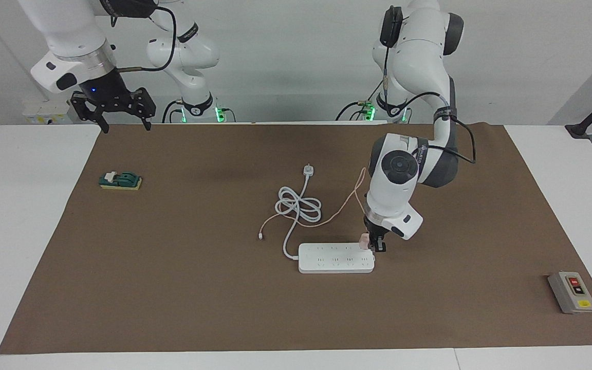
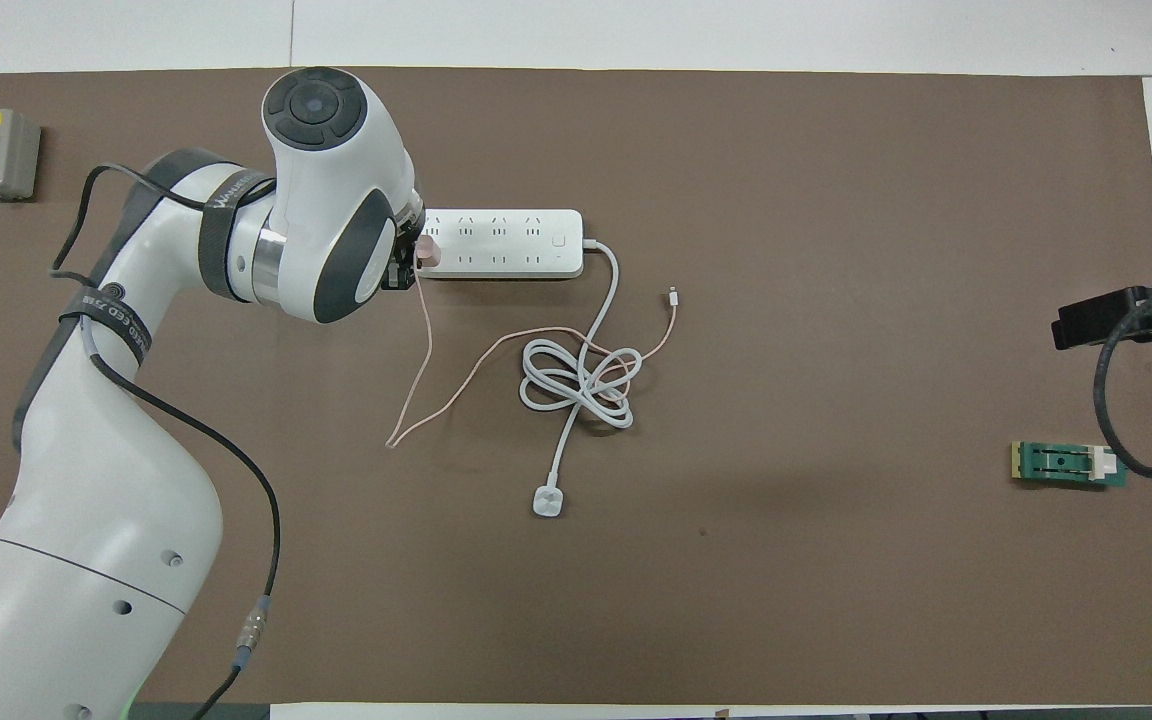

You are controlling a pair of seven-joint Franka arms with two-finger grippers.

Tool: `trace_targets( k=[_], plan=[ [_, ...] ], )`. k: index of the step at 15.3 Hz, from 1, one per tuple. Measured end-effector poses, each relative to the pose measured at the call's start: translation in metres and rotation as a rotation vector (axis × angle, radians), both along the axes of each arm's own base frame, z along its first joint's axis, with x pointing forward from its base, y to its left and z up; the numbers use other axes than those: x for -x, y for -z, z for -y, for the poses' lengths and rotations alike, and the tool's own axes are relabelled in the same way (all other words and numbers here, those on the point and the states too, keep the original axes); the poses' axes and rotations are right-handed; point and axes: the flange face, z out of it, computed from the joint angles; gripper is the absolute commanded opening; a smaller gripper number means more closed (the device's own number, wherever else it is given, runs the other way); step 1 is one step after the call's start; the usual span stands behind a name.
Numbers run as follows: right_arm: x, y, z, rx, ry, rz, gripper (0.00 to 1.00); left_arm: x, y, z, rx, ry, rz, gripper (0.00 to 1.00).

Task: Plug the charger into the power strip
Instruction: 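Push the charger prongs into the socket with the left gripper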

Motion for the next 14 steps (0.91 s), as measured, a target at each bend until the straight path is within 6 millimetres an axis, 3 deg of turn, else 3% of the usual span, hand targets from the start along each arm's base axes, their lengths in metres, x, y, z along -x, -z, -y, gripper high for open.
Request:
trace_targets(
  k=[14],
  plan=[
    [0.0000, 0.0000, 0.0000, 0.000, 0.000, 0.000, 1.00, -0.0044, 0.0040, -0.0014, 0.001, -0.093, 0.003, 0.00]
  ],
)
